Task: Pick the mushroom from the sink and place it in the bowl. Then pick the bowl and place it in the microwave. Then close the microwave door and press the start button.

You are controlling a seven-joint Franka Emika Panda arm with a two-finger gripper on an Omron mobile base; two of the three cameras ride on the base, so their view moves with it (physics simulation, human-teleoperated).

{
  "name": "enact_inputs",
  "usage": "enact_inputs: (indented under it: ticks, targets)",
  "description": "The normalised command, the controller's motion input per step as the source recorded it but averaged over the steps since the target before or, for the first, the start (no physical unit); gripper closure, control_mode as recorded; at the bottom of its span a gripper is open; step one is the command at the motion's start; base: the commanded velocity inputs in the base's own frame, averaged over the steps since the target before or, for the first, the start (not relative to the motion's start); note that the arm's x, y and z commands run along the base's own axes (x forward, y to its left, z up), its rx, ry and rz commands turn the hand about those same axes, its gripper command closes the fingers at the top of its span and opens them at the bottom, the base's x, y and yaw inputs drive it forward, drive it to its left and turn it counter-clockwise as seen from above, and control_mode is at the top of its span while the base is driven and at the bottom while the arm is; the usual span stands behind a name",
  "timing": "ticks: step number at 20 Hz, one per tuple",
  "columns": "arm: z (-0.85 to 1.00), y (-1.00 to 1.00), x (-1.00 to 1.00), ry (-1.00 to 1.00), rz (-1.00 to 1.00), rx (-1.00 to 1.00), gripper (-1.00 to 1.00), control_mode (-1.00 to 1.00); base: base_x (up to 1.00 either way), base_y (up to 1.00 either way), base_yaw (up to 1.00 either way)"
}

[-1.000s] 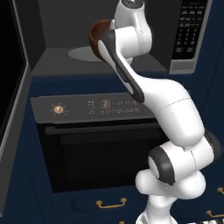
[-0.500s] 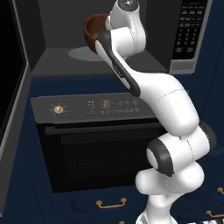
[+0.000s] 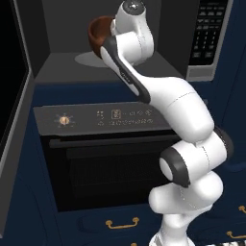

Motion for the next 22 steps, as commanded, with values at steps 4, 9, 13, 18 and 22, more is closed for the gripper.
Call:
enact_inputs:
  ticks: [4,9,13,18,22]
  targets:
    - [-0.17,0.26,0.09,0.07,0.00,-0.04,-1.00,-1.00,0.00,0.00,0.00]
    - [-0.08,0.14,0.00,-0.13,0.00,-0.02,-1.00,-1.00,0.00,0.00,0.00]
    - [0.00,0.00,0.00,-0.37,0.00,-0.01,-1.00,-1.00,0.00,0.00,0.00]
    - [-0.04,0.00,-0.22,-0.33,0.00,-0.03,-1.00,-1.00,0.00,0.00,0.00]
    - [0.24,0.00,-0.99,-0.09,0.00,0.00,-1.00,-1.00,0.00,0.00,0.00]
